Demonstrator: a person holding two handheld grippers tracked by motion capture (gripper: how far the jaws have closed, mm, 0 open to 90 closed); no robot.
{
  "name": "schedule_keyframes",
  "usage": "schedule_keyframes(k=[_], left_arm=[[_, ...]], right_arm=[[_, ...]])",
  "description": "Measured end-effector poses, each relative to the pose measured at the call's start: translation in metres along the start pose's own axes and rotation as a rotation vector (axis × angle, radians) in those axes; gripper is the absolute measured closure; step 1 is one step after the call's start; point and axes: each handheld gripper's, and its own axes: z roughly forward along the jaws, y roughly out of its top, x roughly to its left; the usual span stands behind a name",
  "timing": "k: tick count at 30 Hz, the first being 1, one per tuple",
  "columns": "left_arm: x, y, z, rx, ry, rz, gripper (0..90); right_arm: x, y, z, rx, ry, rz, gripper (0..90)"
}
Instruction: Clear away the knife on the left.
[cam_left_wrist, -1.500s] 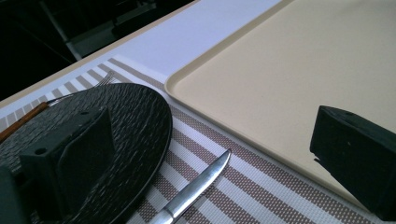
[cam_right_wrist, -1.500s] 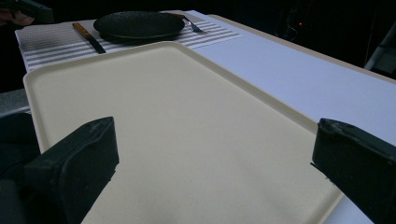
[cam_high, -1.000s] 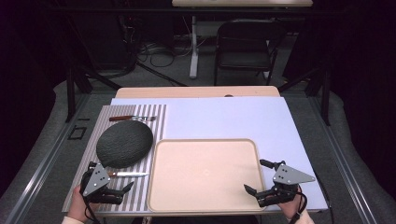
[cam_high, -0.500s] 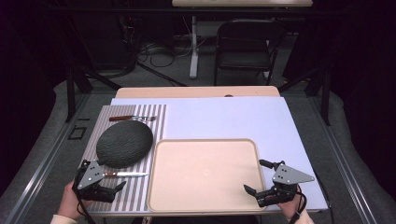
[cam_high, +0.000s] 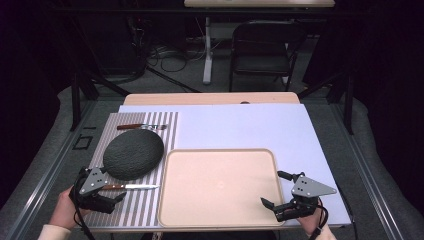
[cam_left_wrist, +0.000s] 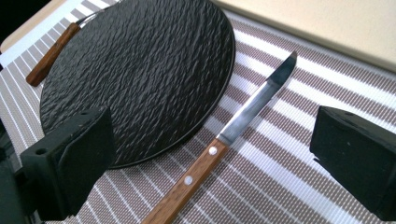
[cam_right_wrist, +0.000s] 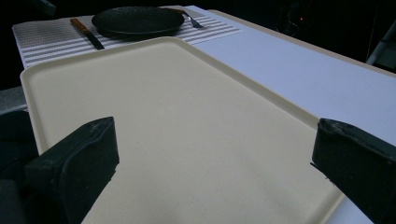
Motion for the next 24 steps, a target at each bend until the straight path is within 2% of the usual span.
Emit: schedule_keyframes(k=[10,17,20,24], left_arm=[[0.009,-0.002,0.002,0.108,-0.025,0.037,0.2],[0.013,0.0,0.007,0.193,-0.043,0.081,0.2],[0.013,0.001,0.008,0.227,-0.05,0.106,1.9],[0.015,0.002,0.011,0.267,-0.061,0.132,9.9]], right_arm=[[0.0,0.0,0.0,0.002,0.001,0.001,0.0],[0.0,0.0,0.0,0.004,0.001,0.003,0.0],[0.0,0.0,0.0,0.004,0.002,0.003,0.0],[0.0,0.0,0.001,0.006,0.002,0.005,0.0]])
